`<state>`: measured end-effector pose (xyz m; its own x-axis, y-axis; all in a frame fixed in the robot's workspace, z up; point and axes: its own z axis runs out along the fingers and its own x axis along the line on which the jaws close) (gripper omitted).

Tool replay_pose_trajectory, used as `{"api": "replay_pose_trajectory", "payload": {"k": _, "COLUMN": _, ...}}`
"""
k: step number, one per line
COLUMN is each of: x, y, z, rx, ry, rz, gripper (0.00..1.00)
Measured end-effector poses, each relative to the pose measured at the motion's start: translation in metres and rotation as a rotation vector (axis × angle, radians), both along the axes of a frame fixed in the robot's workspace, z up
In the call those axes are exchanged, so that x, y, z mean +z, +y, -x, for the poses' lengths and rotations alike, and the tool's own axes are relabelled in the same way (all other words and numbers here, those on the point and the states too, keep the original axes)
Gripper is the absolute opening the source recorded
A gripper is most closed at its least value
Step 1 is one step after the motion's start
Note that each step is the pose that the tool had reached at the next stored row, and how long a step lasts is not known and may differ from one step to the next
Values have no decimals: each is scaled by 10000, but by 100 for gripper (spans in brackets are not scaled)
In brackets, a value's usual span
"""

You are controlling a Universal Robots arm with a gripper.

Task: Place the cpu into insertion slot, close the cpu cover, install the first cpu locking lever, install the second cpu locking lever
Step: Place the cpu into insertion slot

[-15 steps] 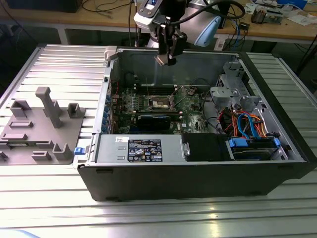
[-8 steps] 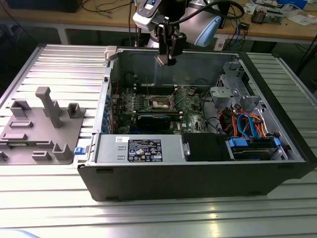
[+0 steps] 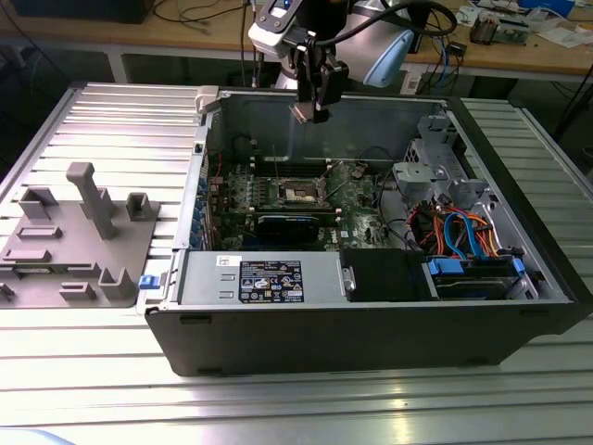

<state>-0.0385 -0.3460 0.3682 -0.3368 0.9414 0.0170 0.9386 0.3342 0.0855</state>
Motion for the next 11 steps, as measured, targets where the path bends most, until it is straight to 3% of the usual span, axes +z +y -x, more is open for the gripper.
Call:
{"api": "replay_pose_trajectory", "payload": {"k": 8, "x": 0, "y": 0, "z": 0, "rx": -166, "ry": 0, "rz": 0, "gripper": 54}}
{"api": "replay_pose_trajectory", "payload": {"k": 11, "x": -3, "y": 0, "z": 0, "rx": -758, "ry": 0, "rz": 3, "gripper": 54}}
